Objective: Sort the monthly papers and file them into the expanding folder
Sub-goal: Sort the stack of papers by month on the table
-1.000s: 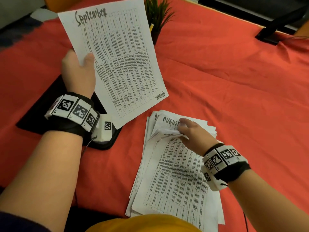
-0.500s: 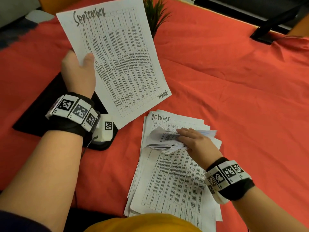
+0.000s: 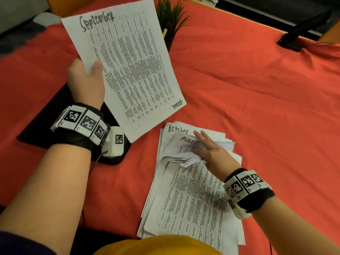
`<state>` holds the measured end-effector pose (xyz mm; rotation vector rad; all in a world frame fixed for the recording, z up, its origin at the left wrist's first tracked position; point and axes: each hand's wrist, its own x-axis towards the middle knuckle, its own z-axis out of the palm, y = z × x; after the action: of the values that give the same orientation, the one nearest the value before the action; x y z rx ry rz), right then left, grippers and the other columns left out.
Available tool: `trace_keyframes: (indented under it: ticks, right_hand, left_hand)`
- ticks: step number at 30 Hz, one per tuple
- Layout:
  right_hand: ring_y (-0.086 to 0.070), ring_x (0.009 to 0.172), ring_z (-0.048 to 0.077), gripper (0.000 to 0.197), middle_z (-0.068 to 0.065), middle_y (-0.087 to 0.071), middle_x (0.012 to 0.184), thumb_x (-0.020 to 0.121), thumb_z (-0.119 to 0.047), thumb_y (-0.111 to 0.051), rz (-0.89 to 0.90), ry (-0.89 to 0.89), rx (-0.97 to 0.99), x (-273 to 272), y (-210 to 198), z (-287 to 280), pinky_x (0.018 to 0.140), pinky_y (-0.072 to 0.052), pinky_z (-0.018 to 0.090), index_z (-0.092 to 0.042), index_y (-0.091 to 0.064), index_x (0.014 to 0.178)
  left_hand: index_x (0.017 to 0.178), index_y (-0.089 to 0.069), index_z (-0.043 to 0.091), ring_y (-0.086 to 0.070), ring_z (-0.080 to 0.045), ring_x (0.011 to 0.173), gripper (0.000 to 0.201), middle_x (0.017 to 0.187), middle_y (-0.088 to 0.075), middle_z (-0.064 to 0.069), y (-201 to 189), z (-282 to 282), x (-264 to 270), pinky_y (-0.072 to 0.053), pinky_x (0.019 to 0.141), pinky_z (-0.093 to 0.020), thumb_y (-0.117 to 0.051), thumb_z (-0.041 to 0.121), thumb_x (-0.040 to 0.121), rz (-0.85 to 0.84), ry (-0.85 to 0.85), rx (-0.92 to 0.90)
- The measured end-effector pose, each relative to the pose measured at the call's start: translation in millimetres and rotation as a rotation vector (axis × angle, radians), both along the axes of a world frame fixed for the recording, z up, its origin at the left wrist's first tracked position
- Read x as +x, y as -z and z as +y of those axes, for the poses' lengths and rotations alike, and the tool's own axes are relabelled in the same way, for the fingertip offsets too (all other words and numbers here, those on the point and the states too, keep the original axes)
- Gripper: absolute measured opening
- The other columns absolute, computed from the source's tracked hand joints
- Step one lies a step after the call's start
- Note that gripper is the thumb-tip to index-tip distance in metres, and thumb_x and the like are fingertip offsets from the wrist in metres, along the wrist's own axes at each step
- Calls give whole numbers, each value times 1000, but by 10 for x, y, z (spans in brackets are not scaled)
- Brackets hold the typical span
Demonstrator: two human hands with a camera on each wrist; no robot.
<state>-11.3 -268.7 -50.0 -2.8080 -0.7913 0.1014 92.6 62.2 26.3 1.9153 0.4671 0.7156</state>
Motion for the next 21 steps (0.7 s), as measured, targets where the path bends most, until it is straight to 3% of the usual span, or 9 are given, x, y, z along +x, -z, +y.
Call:
trace_keyframes:
  ticks: [7, 10, 12, 14, 16, 18, 21]
  right_hand:
    - [-48, 120, 41, 54, 20, -48, 134, 55, 17, -76, -31, -15, -23, -27, 42, -26, 80, -52, 53, -9, -70, 102]
    - [-62, 105, 34, 57, 22, -42, 139, 55, 17, -73, 16, 36, 0, -64, 15, -29, 63, -57, 40, -12, -69, 104]
    - [-67, 91, 31, 58, 23, -46, 135, 55, 17, -72, 7, 51, 21, -80, 9, -32, 59, -56, 37, -12, -69, 104]
    - [-66, 81, 32, 52, 18, -63, 115, 55, 13, -77, -57, 11, 35, -81, 7, -35, 64, -57, 39, -11, -71, 100]
    - [-64, 73, 27, 41, 6, -70, 91, 59, 4, -81, -100, -41, 40, -75, -49, -44, 69, -54, 35, -13, -72, 95]
    - [-62, 71, 25, 36, 0, -68, 82, 63, 2, -79, -61, -67, 49, -94, -213, -39, 70, -50, 32, -14, -71, 94]
    - [-63, 68, 24, 31, 2, -65, 79, 67, 5, -64, 40, -97, 48, -183, -660, -78, 62, -45, 25, -12, -69, 93]
  left_hand:
    - [115, -56, -6, -58, -17, 107, 35, 120, -61, -13, -5, 8, 26, -37, 75, -5, -57, 20, 91, -12, -9, -2]
    - [115, -56, -7, -57, -15, 105, 35, 120, -61, -13, -9, -14, 29, -33, 67, 6, -56, 19, 91, -20, 2, -9]
    - [115, -57, -6, -56, -13, 104, 34, 120, -61, -12, -17, -29, 31, -33, 67, 7, -56, 18, 91, -31, 10, -8]
    - [115, -57, -6, -56, -10, 102, 34, 118, -61, -10, -27, -37, 48, -35, 70, 5, -57, 18, 90, -40, 16, -21]
    - [115, -58, -4, -58, -10, 103, 34, 116, -62, -7, -35, -48, 77, -41, 77, -2, -58, 18, 89, -55, 34, -57]
    - [113, -59, -2, -60, -11, 100, 32, 112, -63, -5, -49, -82, 106, -47, 83, -13, -59, 17, 88, -55, 76, -124]
    - [110, -62, -1, -62, -12, 96, 28, 107, -65, -3, -27, -213, 134, -51, 84, -24, -60, 15, 87, 7, 178, -175]
